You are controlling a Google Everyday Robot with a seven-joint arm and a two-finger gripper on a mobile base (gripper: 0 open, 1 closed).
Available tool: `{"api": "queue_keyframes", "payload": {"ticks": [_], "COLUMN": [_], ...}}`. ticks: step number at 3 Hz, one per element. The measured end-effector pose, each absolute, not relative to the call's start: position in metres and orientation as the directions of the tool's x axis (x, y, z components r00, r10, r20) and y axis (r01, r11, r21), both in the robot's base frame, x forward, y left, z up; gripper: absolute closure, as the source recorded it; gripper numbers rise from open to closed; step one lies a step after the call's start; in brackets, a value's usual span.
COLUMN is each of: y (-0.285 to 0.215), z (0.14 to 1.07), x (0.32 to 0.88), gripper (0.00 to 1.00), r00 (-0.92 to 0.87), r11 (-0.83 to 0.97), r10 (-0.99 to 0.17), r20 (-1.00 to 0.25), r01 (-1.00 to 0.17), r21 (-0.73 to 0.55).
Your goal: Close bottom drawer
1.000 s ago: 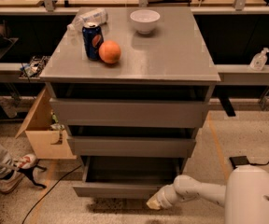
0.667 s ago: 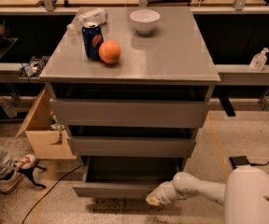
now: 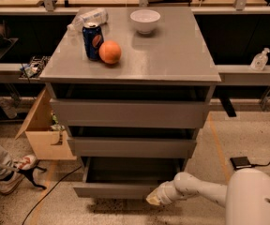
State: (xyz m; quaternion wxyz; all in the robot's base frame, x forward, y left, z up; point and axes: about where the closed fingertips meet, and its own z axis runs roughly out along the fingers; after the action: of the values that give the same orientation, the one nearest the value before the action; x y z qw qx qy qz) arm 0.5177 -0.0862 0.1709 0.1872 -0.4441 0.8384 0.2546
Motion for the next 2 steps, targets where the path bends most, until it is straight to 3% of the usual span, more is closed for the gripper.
{"api": "queue_keyframes", "payload": {"ticks": [2], "y": [-0.073], "z": [0.173], "x": [0.547], "gripper": [1.00], "r00": [-0.429], "r11": [0.407], "r10": [-0.653], "r20": [-0.624], "r01": [-0.894], "r21": [0.188]}}
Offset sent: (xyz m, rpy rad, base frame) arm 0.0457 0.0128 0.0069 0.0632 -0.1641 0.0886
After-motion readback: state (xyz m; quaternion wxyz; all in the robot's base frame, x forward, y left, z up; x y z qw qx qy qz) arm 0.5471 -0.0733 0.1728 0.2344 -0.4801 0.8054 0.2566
